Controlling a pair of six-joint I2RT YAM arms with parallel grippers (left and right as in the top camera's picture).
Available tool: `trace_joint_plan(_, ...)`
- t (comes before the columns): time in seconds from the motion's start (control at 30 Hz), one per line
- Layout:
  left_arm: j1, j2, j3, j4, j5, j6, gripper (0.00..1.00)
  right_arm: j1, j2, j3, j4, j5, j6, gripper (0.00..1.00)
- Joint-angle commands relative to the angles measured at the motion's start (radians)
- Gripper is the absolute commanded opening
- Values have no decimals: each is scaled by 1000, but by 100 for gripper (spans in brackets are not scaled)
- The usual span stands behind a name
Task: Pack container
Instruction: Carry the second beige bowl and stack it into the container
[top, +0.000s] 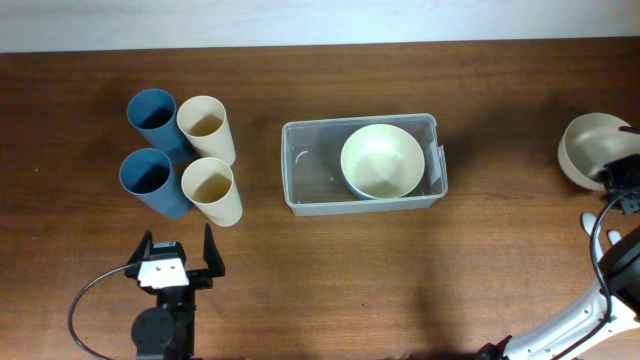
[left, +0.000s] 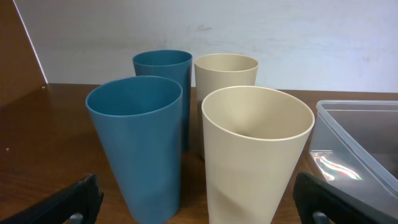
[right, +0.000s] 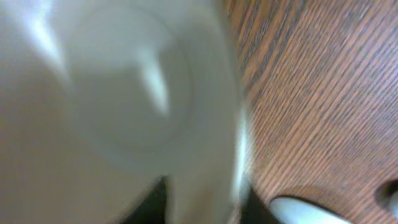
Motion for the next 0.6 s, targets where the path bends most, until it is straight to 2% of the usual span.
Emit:
trace_joint_plan(0.0, 5, -5, -3, -1, -7, 16, 100, 6, 4, -3, 0, -5, 5, 4)
trace_joint_plan(0.2, 5, -5, -3, -2, -8, 16, 100, 6, -8, 66, -18, -93, 3, 4)
trace_joint_plan(0.33, 5, -5, -3, -1, -8, 16, 100, 26, -34, 222, -106, -221, -6, 4)
trace_joint_plan(0.47, 5, -5, -3, -1, -7, 16, 100, 90, -55, 422, -319, -322, -98, 4)
trace_joint_plan(0.57, 5, -5, -3, -1, -7, 16, 100, 177, -70, 586, -554, -377, -213, 4)
